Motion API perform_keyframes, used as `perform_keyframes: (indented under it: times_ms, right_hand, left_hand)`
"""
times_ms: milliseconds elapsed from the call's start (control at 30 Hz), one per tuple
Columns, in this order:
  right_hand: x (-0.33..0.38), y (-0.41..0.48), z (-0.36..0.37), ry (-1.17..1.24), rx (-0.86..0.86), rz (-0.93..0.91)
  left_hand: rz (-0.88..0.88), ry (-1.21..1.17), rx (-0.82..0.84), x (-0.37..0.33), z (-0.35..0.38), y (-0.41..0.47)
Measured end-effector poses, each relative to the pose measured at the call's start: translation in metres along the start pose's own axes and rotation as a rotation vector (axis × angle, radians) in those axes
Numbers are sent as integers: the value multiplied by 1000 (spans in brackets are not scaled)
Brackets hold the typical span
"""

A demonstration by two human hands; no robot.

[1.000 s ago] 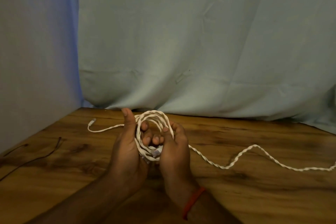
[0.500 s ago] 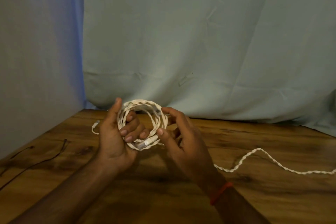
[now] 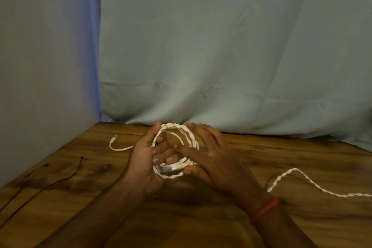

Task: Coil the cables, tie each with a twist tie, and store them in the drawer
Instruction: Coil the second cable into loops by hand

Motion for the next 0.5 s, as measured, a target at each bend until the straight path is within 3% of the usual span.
perform_keyframes:
  times_ms: [133,267,400,500]
  right_hand:
    - [-2,-5,2,193,-9,54]
    - [3,-5,-9,88,-93,37]
    - [15,-3,-12,-35,-154,-59]
    - [21,0,-7,32,-199,-3]
  left_hand:
    - [53,72,-37,0,-7,5]
    - [258,317,-146,-2,-23,12]
    - [322,323,-222,-2,-25,11]
    - [363,358,-298,-5,-28,10]
Point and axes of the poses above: each hand's wrist, its own y-axis towards the middle knuckle, its own z-axis out of the palm, x = y × z, the point moved 4 cm from there along y, towards the middle knuckle, and after that the axes turned 3 degrees about z, right-handed, at the moved point
